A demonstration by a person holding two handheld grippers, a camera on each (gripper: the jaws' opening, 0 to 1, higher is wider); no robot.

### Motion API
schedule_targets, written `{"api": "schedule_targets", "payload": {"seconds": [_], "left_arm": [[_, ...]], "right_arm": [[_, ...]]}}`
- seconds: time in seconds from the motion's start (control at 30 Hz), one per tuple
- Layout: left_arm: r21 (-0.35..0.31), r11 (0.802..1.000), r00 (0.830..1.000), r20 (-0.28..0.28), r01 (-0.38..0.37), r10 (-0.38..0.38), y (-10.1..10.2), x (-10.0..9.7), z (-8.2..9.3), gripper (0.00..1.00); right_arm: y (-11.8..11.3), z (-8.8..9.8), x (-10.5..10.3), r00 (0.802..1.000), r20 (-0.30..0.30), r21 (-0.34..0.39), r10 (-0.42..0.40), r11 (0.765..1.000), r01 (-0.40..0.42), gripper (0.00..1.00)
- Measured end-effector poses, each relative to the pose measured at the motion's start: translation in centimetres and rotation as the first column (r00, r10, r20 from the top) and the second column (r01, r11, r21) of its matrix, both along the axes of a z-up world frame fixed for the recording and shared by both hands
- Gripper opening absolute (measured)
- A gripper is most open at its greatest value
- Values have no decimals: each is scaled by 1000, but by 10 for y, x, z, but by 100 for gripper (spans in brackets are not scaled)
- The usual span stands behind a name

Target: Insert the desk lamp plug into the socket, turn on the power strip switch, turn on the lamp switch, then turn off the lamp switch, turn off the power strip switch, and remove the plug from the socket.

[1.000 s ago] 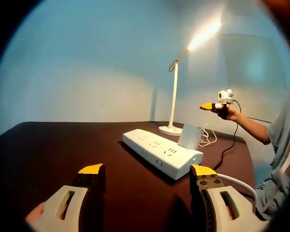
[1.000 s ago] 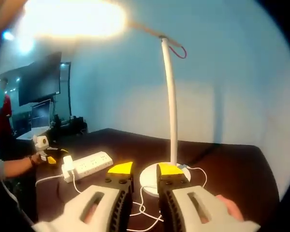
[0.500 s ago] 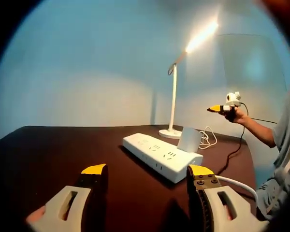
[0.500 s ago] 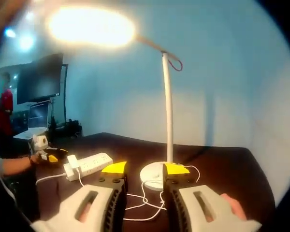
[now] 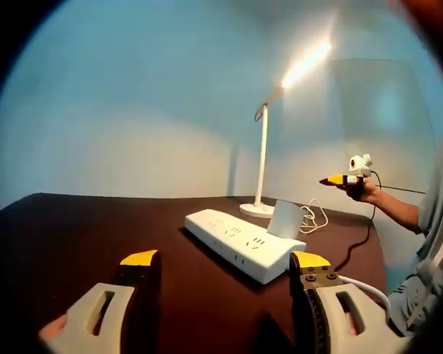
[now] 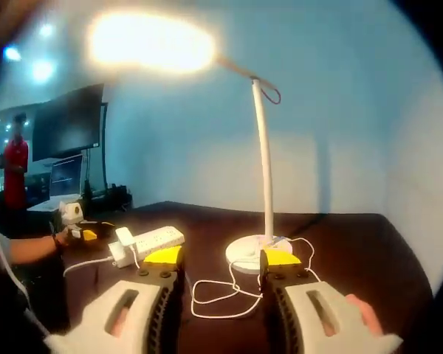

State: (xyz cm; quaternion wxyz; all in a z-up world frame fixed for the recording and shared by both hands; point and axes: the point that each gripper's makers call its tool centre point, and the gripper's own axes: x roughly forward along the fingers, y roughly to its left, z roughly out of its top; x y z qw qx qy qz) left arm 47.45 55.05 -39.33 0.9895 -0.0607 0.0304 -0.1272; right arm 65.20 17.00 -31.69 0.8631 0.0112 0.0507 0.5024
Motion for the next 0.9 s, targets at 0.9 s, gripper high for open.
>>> {"api": "schedule_targets", "payload": {"seconds": [0.9], "left_arm": [[3,1000,1000,17,20,-20,-2,1,3,81]], "right_arm": [[-15,-39,-10,999,-43,35,9,999,-8,80]]}}
